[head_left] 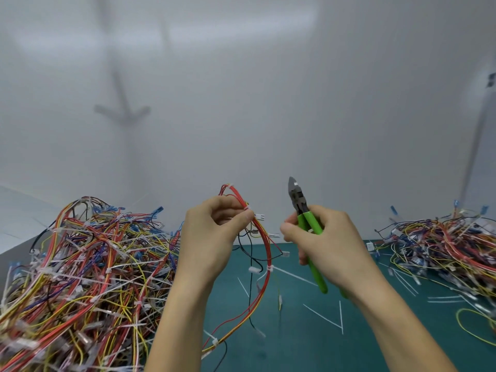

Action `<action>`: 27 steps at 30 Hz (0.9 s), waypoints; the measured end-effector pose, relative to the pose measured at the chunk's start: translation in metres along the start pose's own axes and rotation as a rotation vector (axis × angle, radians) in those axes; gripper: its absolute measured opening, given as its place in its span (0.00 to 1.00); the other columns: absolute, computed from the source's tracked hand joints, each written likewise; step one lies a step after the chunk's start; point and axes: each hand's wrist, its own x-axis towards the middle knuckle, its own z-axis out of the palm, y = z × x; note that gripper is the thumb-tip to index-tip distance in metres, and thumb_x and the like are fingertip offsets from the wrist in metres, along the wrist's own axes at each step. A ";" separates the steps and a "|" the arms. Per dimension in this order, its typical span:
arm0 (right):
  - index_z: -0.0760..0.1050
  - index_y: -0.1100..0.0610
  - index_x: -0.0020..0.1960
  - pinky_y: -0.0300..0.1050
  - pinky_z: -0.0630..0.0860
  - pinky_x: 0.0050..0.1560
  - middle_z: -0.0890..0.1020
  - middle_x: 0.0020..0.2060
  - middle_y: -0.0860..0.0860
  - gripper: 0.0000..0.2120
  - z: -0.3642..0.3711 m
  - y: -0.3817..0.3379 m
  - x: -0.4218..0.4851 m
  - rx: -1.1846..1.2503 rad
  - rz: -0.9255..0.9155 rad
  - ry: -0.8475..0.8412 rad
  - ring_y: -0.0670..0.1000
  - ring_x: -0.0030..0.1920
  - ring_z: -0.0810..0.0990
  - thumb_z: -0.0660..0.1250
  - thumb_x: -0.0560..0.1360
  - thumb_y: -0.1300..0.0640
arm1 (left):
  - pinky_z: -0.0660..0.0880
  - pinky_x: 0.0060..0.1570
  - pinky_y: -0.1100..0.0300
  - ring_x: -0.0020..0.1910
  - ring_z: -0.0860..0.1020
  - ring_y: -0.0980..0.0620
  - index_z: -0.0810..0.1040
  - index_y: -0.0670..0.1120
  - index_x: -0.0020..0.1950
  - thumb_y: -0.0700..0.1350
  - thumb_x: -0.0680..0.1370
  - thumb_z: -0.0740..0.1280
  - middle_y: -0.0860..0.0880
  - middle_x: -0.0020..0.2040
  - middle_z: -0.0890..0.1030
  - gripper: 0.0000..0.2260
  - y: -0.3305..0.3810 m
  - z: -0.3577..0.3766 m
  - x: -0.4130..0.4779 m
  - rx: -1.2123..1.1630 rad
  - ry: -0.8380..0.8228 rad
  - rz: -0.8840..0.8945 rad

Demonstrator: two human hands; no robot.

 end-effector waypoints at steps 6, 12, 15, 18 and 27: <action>0.80 0.52 0.43 0.53 0.83 0.39 0.82 0.29 0.47 0.03 0.005 0.000 -0.002 0.027 -0.002 -0.096 0.49 0.28 0.80 0.71 0.74 0.59 | 0.78 0.41 0.68 0.38 0.82 0.59 0.82 0.49 0.47 0.44 0.72 0.76 0.53 0.39 0.85 0.06 0.001 0.002 -0.001 0.052 -0.018 0.050; 0.80 0.52 0.42 0.38 0.77 0.32 0.79 0.27 0.46 0.07 0.006 0.000 -0.004 0.089 -0.046 -0.100 0.46 0.27 0.79 0.73 0.73 0.49 | 0.77 0.41 0.64 0.37 0.79 0.57 0.83 0.54 0.50 0.45 0.77 0.70 0.52 0.39 0.84 0.05 0.002 0.003 -0.002 0.131 -0.136 0.100; 0.79 0.52 0.41 0.40 0.77 0.31 0.79 0.27 0.48 0.07 0.007 0.001 -0.002 0.086 -0.064 -0.062 0.47 0.27 0.78 0.74 0.73 0.51 | 0.77 0.47 0.60 0.37 0.78 0.58 0.81 0.55 0.59 0.42 0.81 0.64 0.54 0.40 0.84 0.11 0.002 0.007 -0.002 0.195 -0.232 0.118; 0.79 0.54 0.42 0.51 0.81 0.35 0.79 0.26 0.50 0.05 0.005 0.004 0.001 0.109 -0.061 0.000 0.51 0.27 0.79 0.73 0.74 0.55 | 0.74 0.43 0.68 0.38 0.78 0.59 0.81 0.58 0.57 0.41 0.82 0.62 0.57 0.40 0.84 0.14 0.005 0.008 -0.004 0.203 -0.209 0.141; 0.79 0.55 0.43 0.50 0.82 0.34 0.83 0.39 0.65 0.06 -0.004 0.002 0.002 0.339 -0.049 0.021 0.51 0.28 0.78 0.69 0.78 0.62 | 0.72 0.37 0.61 0.35 0.81 0.60 0.83 0.49 0.42 0.55 0.81 0.60 0.55 0.37 0.85 0.17 0.007 -0.003 -0.002 0.145 -0.068 -0.103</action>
